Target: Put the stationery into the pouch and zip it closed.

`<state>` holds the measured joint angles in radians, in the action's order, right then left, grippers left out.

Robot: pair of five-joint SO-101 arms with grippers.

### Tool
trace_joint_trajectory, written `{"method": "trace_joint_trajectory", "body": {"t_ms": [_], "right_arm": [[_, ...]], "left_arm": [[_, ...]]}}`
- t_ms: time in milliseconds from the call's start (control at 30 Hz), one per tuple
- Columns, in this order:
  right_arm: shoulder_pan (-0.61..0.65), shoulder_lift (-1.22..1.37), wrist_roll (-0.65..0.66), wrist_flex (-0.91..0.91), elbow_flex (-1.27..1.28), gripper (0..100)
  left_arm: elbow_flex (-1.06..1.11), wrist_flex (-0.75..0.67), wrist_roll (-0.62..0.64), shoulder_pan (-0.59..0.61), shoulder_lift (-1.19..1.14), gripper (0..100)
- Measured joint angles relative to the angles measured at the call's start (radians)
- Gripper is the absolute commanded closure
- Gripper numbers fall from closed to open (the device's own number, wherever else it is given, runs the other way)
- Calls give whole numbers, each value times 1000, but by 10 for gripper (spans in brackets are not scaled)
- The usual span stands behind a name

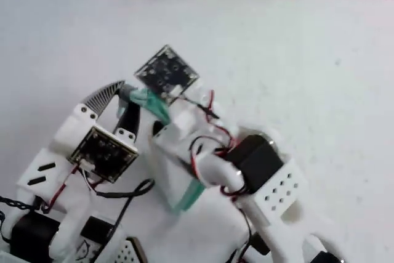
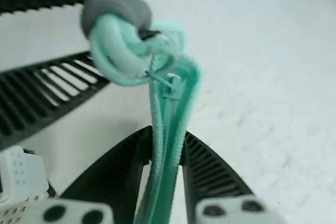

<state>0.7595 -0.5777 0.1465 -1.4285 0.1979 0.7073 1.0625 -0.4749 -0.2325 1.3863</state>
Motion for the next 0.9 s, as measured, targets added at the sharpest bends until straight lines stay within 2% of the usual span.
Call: {"method": "trace_joint_trajectory", "body": {"t_ms": [167, 267, 333, 467, 567, 733, 800, 900], "right_arm": [[-49, -100, 110, 78, 120, 980], [-17, -219, 252, 89, 224, 980], [28, -304, 347, 103, 304, 980], [66, -430, 456, 124, 427, 980], [68, -480, 494, 124, 476, 980], [72, -508, 500, 124, 502, 980], [72, -512, 500, 129, 502, 980], [72, -519, 493, 167, 512, 980]], "left_arm": [[2, 0, 0, 71, -3, 977], [25, -8, 0, 127, -3, 976], [71, -60, 0, 172, -3, 976], [207, -224, 0, 241, 3, 976], [304, -333, 0, 275, 11, 976], [328, -371, 0, 311, 15, 975], [328, -371, 0, 311, 15, 932], [328, -371, 0, 313, 14, 745]]}}
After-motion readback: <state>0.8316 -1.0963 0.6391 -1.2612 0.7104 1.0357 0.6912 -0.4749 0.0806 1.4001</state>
